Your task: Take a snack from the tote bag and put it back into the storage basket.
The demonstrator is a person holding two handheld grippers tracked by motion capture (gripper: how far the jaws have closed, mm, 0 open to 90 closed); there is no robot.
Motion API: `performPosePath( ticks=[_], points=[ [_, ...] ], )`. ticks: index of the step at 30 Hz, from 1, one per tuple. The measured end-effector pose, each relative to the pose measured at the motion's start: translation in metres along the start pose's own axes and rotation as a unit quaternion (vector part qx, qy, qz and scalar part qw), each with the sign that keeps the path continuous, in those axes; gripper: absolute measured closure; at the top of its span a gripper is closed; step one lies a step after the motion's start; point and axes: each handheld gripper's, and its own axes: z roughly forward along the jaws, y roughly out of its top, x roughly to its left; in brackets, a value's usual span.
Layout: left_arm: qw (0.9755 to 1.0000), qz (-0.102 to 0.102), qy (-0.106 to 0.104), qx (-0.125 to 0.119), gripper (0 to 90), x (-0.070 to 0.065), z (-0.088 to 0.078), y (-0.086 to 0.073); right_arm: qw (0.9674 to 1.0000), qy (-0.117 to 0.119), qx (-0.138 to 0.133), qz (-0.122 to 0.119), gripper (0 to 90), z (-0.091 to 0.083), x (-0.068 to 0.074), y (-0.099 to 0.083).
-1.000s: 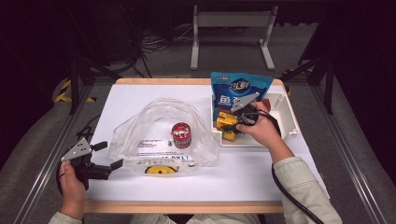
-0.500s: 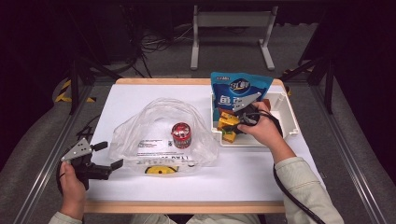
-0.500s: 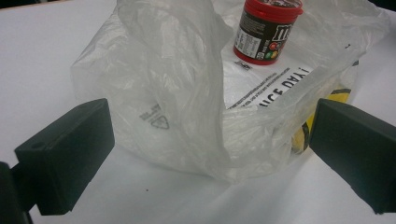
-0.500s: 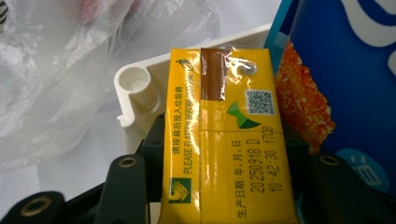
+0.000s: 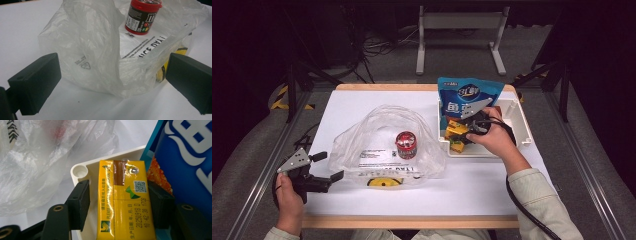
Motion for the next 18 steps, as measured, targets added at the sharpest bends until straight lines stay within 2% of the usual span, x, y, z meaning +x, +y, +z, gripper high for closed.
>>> performPosePath(
  ticks=[14, 18],
  points=[
    [1.0000, 0.000, 0.000, 0.000, 0.6, 0.000, 0.000, 0.000, 0.9991, -0.023, -0.031, -0.014, 36.1, -0.024, 0.005, 0.010],
    [1.0000, 0.000, 0.000, 0.001, 0.6, 0.000, 0.000, 0.000, 0.9988, -0.023, -0.039, -0.016, 35.7, -0.029, 0.007, 0.011]
  ],
)
